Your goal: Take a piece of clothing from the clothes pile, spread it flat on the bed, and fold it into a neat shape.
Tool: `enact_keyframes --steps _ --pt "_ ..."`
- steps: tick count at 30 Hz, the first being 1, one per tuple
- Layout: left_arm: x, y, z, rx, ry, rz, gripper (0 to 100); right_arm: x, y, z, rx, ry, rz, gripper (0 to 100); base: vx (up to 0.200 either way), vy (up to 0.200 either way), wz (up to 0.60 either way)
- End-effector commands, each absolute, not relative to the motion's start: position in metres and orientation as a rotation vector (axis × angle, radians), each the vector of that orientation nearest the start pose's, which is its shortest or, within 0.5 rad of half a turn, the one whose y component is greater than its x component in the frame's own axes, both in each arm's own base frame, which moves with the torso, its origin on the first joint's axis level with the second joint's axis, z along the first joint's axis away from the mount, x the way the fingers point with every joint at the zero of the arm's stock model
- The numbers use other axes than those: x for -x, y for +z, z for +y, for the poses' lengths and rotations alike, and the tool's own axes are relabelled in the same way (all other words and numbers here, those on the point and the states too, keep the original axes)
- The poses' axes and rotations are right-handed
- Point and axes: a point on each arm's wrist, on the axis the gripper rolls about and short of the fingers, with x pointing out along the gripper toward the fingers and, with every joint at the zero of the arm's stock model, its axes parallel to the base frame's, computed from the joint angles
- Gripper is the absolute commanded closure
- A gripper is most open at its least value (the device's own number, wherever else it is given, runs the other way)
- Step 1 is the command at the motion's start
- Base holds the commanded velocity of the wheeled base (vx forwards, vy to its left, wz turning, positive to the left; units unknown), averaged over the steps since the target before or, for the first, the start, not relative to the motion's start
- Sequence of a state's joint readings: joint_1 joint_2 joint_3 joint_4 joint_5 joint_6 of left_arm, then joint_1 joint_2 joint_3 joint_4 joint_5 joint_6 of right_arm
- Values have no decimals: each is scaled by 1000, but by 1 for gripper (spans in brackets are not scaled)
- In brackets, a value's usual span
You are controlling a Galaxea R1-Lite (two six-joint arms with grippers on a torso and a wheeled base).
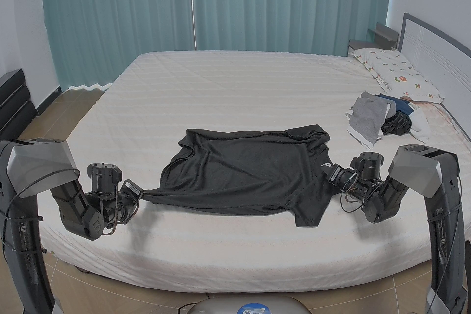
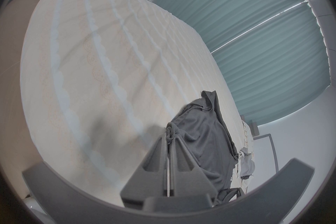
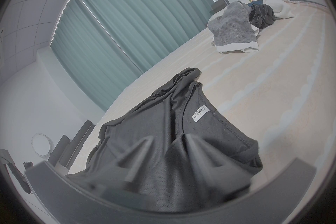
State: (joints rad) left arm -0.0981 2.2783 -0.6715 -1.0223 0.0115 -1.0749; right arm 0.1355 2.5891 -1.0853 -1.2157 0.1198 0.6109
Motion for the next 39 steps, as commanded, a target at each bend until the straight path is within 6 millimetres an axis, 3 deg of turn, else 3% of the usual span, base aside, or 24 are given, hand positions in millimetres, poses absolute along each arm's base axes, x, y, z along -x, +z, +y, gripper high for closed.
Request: enact_keyframes --steps 1,7,12,20,31,32,39 --pt "-349 -14 -33 1006 249 582 100 -438 -57 62 -600 152 371 0 0 0 0" --pt "-349 -16 -34 1004 251 583 100 -432 -38 50 -604 149 336 0 0 0 0" --pt "-350 -16 -33 999 255 580 100 -400 -11 39 -619 241 392 0 0 0 0" --pt "-349 -17 -34 998 255 583 100 -374 -26 51 -591 283 529 0 0 0 0" --pt "-349 -17 -34 997 253 584 100 -366 -49 64 -532 289 666 0 0 0 0" --pt "-349 -17 -34 999 254 584 100 -365 -50 67 -529 295 675 100 0 0 0" --pt "-348 -17 -34 997 255 587 100 -362 -50 67 -527 287 686 100 0 0 0"
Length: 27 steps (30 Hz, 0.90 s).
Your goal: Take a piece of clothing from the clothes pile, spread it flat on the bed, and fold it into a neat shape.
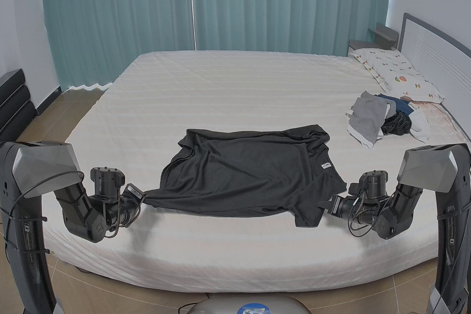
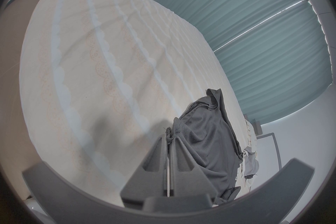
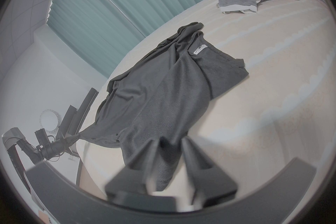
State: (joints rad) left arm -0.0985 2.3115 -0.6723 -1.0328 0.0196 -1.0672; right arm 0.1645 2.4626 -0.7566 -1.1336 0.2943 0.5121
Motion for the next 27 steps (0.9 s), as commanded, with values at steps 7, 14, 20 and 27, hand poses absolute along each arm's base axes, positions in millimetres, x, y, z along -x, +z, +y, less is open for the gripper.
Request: enact_keyframes --steps 7,14,20,27 --pt "-347 -16 -34 999 254 593 100 -335 -10 49 -546 263 643 100 0 0 0" --pt "-336 -8 -35 997 247 599 100 -297 28 32 -557 234 617 100 0 0 0" --pt "-327 -5 -47 978 216 634 100 -265 26 30 -556 207 724 100 0 0 0" --pt "-328 -6 -47 972 217 638 100 -260 18 27 -521 190 801 100 0 0 0"
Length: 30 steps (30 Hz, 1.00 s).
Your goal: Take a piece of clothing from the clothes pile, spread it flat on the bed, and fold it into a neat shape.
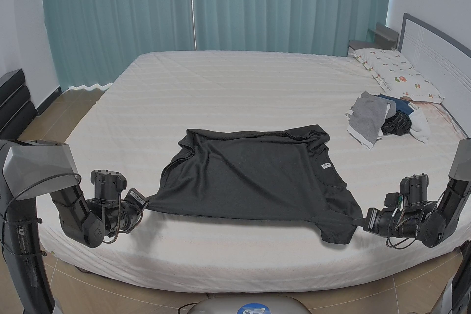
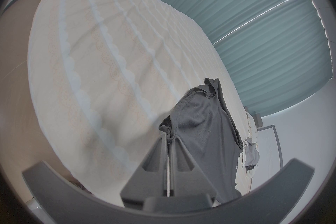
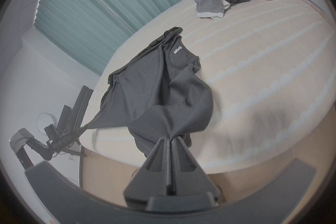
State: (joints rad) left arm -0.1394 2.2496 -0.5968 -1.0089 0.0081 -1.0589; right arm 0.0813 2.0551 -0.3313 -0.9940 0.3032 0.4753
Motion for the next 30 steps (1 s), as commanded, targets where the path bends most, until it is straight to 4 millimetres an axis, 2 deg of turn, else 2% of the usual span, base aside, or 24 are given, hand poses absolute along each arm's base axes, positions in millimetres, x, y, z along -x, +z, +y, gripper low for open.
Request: enact_keyframes --steps 1,4,5,14,20,25,26,30 --pt "-328 -6 -47 972 217 638 100 -260 18 27 -521 190 801 100 0 0 0" --pt "-330 -9 -47 970 222 645 100 -262 11 31 -486 205 842 100 0 0 0" --pt "-330 -10 -47 968 223 646 100 -263 9 32 -477 208 853 0 0 0 0" --pt "-331 -13 -45 954 226 649 100 -271 6 23 -502 177 838 0 0 0 0" --pt "-331 -13 -44 955 227 647 100 -274 -21 23 -499 151 920 0 0 0 0" --pt "-332 -13 -44 956 227 645 100 -290 -36 20 -521 150 854 0 0 0 0" --pt "-332 -13 -43 956 227 645 100 -291 -37 20 -522 151 842 100 0 0 0" --pt "-332 -13 -43 956 228 643 100 -298 -42 19 -521 146 817 100 0 0 0"
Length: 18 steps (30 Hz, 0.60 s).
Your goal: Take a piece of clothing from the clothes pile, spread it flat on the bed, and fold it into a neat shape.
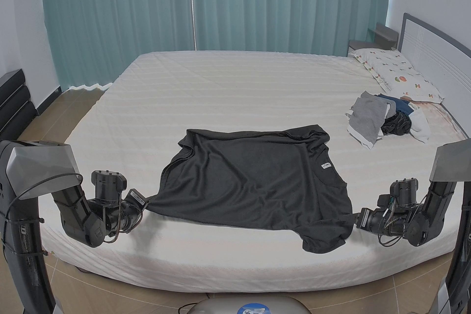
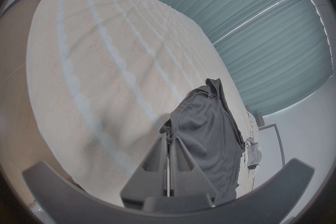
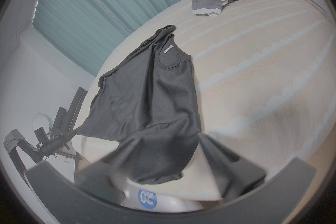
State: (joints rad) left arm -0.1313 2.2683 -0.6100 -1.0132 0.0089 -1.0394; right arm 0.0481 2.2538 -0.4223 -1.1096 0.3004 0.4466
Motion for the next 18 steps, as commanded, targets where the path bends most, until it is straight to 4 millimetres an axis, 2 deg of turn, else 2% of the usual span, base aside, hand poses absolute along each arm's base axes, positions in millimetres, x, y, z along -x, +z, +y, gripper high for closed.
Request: enact_keyframes --steps 1,12,15,18 --pt "-332 -13 -43 956 228 643 100 -300 -42 19 -520 142 812 100 0 0 0" --pt "-332 -13 -43 958 227 642 100 -343 -31 4 -575 95 661 100 0 0 0" --pt "-332 -13 -42 958 232 641 100 -345 -33 3 -575 91 661 100 0 0 0" --pt "-333 -13 -41 959 234 638 100 -338 -33 2 -570 88 676 100 0 0 0"
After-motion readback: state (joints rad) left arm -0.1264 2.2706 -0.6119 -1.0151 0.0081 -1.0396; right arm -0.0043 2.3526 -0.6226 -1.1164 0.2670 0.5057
